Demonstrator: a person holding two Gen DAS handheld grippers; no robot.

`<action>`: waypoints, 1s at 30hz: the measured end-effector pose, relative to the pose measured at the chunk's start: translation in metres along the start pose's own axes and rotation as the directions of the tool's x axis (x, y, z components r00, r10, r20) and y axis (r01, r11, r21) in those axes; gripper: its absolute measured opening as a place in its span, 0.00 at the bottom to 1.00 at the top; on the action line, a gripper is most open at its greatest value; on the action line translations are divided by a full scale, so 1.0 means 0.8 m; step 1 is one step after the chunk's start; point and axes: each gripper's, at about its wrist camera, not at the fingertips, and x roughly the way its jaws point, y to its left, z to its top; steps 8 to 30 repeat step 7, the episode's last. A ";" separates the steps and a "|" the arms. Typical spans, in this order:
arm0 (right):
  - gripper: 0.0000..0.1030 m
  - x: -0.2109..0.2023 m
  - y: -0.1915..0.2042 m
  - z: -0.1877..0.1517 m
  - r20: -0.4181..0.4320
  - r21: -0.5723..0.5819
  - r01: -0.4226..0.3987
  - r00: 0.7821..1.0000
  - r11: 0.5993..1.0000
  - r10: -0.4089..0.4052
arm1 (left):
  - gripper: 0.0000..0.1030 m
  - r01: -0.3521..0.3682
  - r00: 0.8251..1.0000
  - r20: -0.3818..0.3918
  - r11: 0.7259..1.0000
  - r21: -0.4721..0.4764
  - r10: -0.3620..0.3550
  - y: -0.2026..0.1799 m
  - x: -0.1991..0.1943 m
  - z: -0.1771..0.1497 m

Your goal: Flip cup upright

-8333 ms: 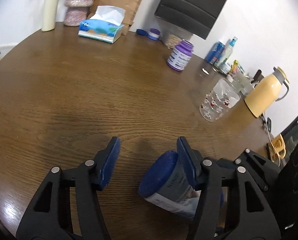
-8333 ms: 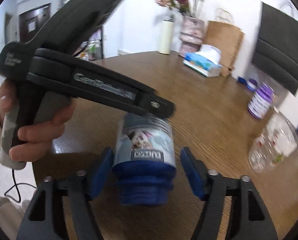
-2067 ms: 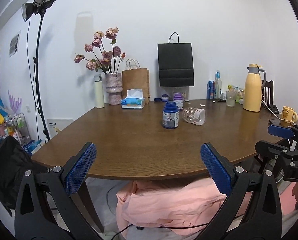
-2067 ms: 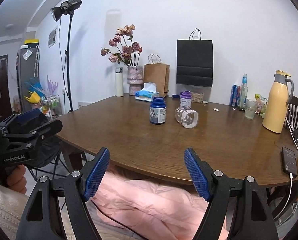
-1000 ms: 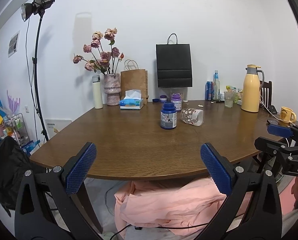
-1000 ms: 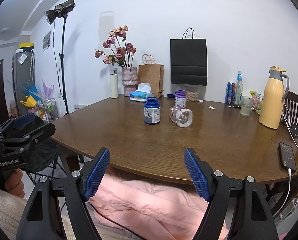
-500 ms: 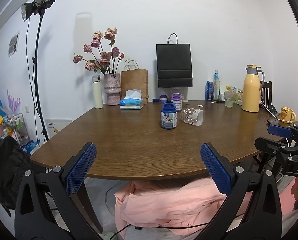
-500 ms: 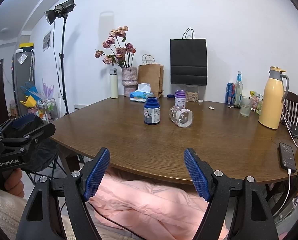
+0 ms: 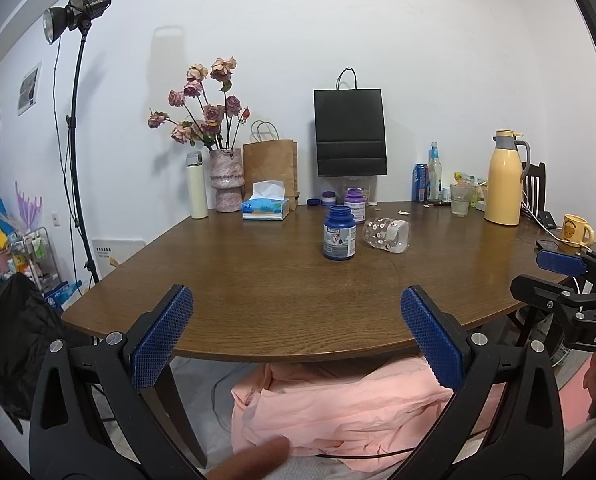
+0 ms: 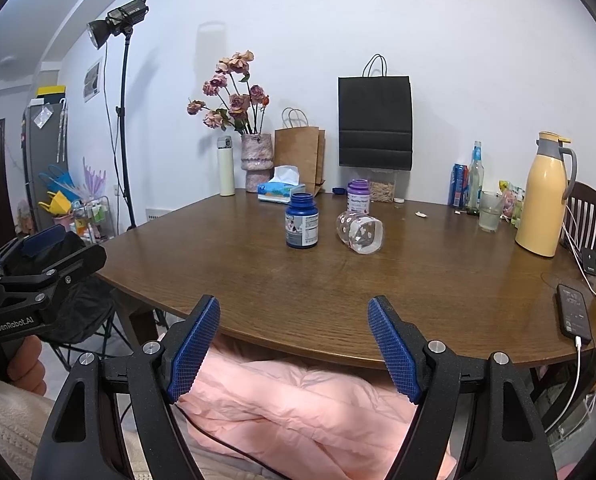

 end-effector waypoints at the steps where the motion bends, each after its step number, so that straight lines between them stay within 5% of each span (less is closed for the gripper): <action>1: 0.79 0.000 0.000 0.000 -0.001 0.002 0.000 1.000 1.000 0.000 | 1.00 0.000 1.000 0.001 1.000 0.000 0.000 0.000 0.000 0.000; 30: 0.79 0.000 0.002 0.001 -0.003 0.001 0.000 1.000 1.000 0.000 | 1.00 -0.006 1.000 0.006 1.000 -0.001 0.006 0.002 0.000 0.002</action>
